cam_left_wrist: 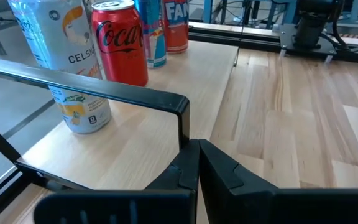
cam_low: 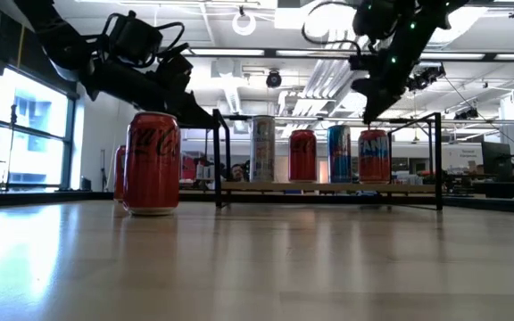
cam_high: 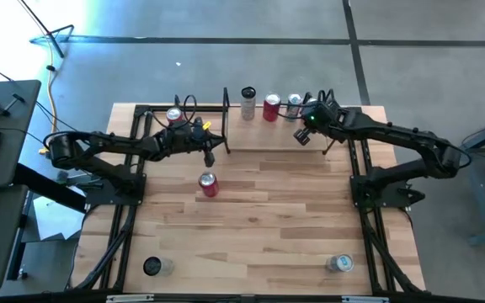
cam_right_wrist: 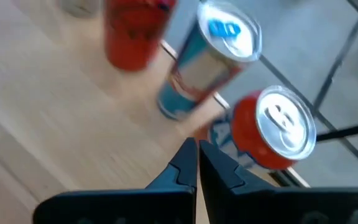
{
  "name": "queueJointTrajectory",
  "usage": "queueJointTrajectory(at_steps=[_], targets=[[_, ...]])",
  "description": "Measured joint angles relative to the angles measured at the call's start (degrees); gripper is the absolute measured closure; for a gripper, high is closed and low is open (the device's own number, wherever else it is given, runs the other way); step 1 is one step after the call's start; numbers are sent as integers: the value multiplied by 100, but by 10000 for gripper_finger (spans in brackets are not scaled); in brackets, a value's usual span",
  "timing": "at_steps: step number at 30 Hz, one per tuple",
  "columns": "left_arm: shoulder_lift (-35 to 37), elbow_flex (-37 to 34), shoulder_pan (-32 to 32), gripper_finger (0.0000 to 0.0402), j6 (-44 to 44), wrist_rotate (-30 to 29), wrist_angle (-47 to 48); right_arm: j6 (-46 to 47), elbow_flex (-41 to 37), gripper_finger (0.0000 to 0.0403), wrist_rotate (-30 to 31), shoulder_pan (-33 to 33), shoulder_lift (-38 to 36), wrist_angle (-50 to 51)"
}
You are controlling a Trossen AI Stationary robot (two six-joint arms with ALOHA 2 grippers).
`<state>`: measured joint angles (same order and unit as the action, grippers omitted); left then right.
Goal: Place canned beverage on shelf
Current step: Put the red soda can aligned with the red soda can on the shelf
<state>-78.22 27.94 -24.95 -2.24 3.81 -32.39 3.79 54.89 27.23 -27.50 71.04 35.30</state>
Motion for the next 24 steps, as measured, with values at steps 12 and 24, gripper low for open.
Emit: queueJointTrajectory(at_steps=[12, 24], targets=[[1057, 7, 766, 401, -191, -734, 1148, 53, -1254, 403, -245, 1203, -78, -2737], [1846, 5, 2102, 401, 429, -182, 1802, 608, -2494, 398, -2161, 2494, -48, -5676]])
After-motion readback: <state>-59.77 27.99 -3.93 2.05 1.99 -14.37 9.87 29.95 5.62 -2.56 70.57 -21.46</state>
